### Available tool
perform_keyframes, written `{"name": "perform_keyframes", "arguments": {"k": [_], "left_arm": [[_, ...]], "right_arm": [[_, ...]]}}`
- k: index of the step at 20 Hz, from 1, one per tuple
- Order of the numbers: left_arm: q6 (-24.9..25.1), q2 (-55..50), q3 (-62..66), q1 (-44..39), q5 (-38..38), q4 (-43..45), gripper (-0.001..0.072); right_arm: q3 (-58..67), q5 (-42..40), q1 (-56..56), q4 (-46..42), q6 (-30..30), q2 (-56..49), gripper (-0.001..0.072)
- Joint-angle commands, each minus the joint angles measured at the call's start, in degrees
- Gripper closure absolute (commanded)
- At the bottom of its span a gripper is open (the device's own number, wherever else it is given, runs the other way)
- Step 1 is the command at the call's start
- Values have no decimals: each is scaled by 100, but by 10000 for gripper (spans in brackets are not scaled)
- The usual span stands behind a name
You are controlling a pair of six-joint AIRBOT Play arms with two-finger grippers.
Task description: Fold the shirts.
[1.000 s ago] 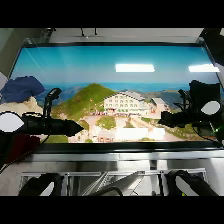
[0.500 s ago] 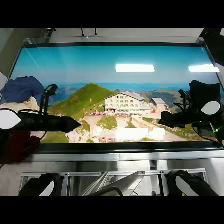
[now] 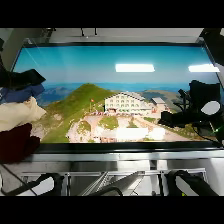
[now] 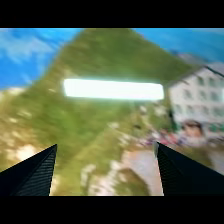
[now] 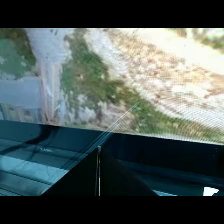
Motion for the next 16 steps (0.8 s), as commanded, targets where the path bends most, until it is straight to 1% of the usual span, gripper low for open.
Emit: {"name": "perform_keyframes", "arguments": {"k": [1,3,6,9,10,14,15,16], "left_arm": [[-72,-1687,1652,448,142,1687,4],[-264,-2625,2291,726,138,1926,5],[-267,-3707,2796,1064,490,2212,5],[-164,-4378,2830,1167,1366,2205,5],[-76,-4566,2833,1165,1504,2205,5],[24,-5110,2830,1154,1427,2205,6],[9,-5119,2833,1154,1388,2175,76],[9,-5049,2833,1137,1335,2142,429]], "right_arm": [[-2,0,4,2,0,4,694],[-2,-2,4,4,0,4,693],[-2,-15,4,0,-4,4,693],[-2,-44,4,76,-2,4,693],[-2,-44,4,92,-2,2,693],[-2,-44,4,94,-2,2,693],[-2,-42,4,94,0,2,693],[-2,-42,4,114,0,4,693]]}}
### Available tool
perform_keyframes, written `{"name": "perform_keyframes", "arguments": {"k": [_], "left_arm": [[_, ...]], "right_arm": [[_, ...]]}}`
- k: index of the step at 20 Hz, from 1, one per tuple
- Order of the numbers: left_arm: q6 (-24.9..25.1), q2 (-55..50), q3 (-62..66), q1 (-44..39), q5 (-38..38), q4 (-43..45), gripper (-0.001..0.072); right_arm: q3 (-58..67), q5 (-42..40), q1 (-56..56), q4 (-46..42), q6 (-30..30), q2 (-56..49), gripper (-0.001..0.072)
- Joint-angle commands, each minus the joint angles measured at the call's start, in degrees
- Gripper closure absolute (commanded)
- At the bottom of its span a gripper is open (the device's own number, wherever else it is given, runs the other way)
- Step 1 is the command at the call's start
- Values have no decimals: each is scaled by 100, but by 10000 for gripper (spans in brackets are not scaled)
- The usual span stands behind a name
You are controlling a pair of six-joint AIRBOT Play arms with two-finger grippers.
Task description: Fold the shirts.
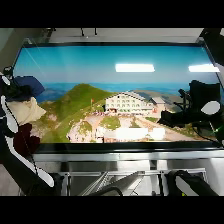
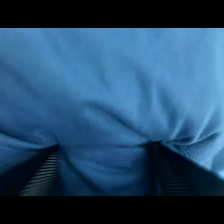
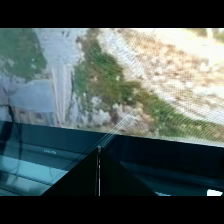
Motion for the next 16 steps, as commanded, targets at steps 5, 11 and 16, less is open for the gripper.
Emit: {"name": "perform_keyframes", "arguments": {"k": [5,11,16], "left_arm": [[337,1084,15,-417,-94,-1222,680],[813,2994,13,-1696,-1292,-3598,680],[498,3683,-1311,-3495,-2218,-3541,680]], "right_arm": [[-2,-4,4,81,-2,2,693],[-2,-153,4,72,-11,-15,693],[-2,-153,4,76,-356,-22,693]]}}
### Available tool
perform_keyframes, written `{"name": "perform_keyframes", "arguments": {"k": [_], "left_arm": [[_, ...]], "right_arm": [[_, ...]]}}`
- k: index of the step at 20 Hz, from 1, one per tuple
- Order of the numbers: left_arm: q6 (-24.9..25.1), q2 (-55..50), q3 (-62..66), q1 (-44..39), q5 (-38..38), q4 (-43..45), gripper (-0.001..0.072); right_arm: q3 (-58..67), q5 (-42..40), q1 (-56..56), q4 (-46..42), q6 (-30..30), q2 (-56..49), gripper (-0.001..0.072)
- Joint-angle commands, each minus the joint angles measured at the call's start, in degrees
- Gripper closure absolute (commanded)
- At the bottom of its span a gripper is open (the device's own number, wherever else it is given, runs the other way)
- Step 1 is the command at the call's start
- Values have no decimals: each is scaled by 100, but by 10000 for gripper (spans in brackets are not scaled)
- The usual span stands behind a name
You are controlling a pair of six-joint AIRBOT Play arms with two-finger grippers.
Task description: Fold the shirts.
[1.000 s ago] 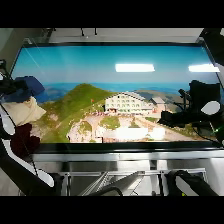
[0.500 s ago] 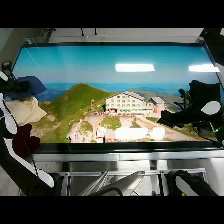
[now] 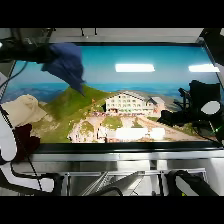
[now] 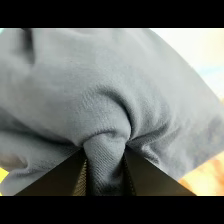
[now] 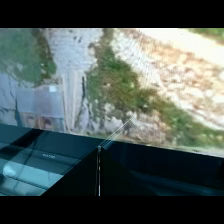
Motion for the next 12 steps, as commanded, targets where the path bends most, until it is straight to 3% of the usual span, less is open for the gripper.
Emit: {"name": "perform_keyframes", "arguments": {"k": [1,5,9,10,11,12], "left_arm": [[-92,463,-1132,-1335,-341,-236,680],[-46,140,-2079,-2435,289,-227,680],[-52,-444,-2205,-2664,527,-234,671],[-55,-520,-2205,-2608,516,-238,316],[-197,-546,-2205,-2527,527,-238,18],[-286,-527,-2186,-2391,476,-240,24]], "right_arm": [[-2,-13,4,9,-164,-7,693],[-2,-13,4,28,-166,-4,688],[-2,-17,4,208,-186,-7,661],[-2,-24,4,249,-208,-7,502],[-2,-35,4,350,-293,-24,439],[-2,-46,4,442,-367,-55,444]]}}
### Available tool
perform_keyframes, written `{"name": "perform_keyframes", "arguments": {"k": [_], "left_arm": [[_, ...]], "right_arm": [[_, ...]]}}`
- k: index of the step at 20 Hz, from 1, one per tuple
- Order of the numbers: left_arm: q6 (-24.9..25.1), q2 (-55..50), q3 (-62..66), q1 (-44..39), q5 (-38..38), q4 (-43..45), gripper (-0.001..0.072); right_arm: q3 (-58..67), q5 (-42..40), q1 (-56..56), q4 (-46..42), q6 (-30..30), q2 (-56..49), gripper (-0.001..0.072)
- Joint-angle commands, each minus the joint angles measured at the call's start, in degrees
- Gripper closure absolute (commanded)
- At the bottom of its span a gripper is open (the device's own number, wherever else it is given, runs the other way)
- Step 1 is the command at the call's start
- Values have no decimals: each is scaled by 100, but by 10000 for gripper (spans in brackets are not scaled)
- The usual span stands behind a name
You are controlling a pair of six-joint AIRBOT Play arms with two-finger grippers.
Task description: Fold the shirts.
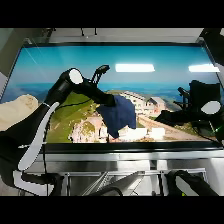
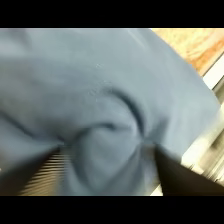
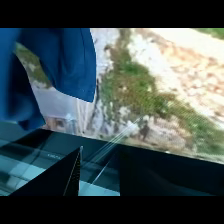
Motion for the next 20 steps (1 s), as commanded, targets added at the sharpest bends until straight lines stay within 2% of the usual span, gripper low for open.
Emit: {"name": "perform_keyframes", "arguments": {"k": [1,5,6,8,10,14,16,18,20], "left_arm": [[-306,-138,55,212,-157,-11,24],[-734,33,420,837,-1698,-4,25],[-793,221,155,896,-1895,-4,25],[-846,767,-839,811,-1805,-11,25],[-907,1340,-2098,461,-1261,-31,25],[-986,1814,-3908,-564,426,-549,25],[-984,1703,-4269,-1071,1176,-844,25],[-986,1484,-4339,-1410,1871,-977,25],[-988,1154,-4153,-1552,2280,-1064,25]], "right_arm": [[-2,-72,4,251,-155,-68,443],[0,-175,4,258,-160,-404,438],[0,-181,4,304,-284,-592,438],[0,-186,4,492,-555,-935,439],[0,-321,7,870,-929,-1296,438],[0,-638,20,1370,-1563,-1991,434],[0,-754,42,1709,-1902,-2356,324],[0,-896,151,1991,-2216,-2640,328],[0,-1086,308,2068,-2282,-2820,329]]}}
